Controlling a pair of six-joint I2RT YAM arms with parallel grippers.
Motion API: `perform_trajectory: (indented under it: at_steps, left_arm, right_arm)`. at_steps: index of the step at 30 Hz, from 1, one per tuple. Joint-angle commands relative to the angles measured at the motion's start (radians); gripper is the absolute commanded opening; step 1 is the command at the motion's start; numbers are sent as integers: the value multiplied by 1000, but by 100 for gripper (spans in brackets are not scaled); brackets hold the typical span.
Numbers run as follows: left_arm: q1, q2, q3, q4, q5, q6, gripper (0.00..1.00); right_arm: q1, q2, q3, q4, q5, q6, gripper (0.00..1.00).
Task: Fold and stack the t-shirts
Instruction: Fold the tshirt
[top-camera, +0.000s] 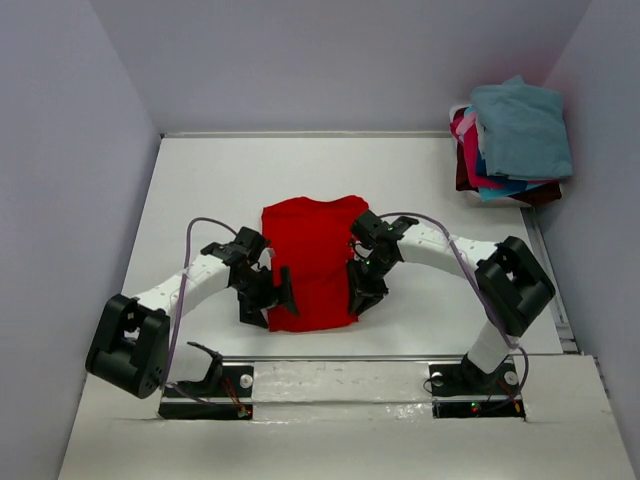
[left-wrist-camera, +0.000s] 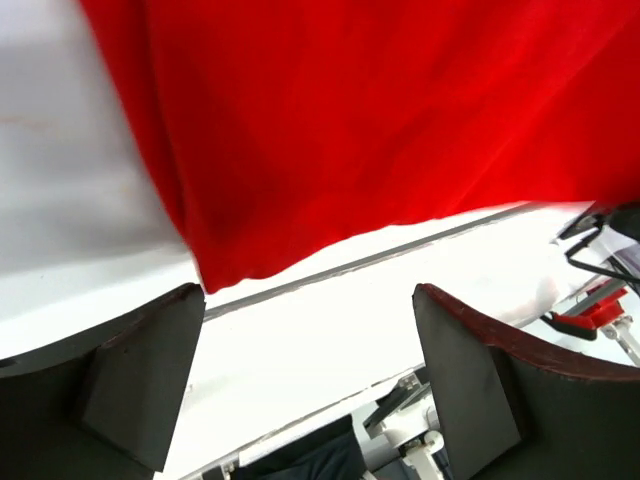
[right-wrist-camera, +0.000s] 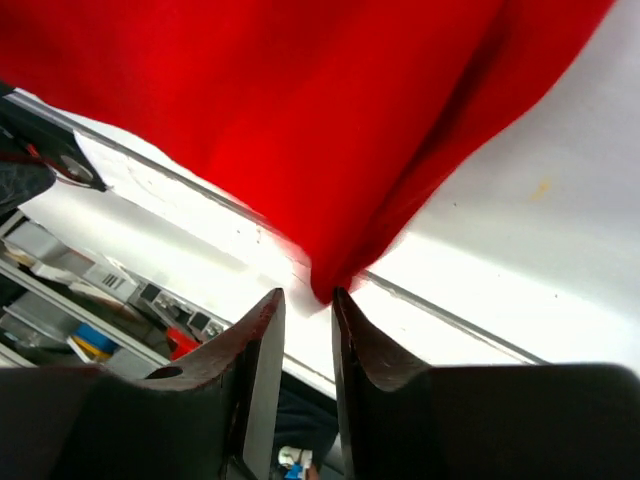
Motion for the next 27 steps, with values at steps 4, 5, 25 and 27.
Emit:
perform_trajectory:
  at_steps: [4,5,25,27]
  left_arm:
    - [-22,-23,91,-92,-100,21,99]
    - [-22,-20,105,-87,-100,24,99]
    - [-22,399,588,6,-125,119,99]
    - [-22,416,609,2,-123,120,99]
  right_arm:
    - [15,-47,51,-67,82,18,100]
    - [15,-50,63,-73,82,21,100]
    - [-244,393,799,-149,359,28,56]
    - [-255,441,868,-165,361,25,56]
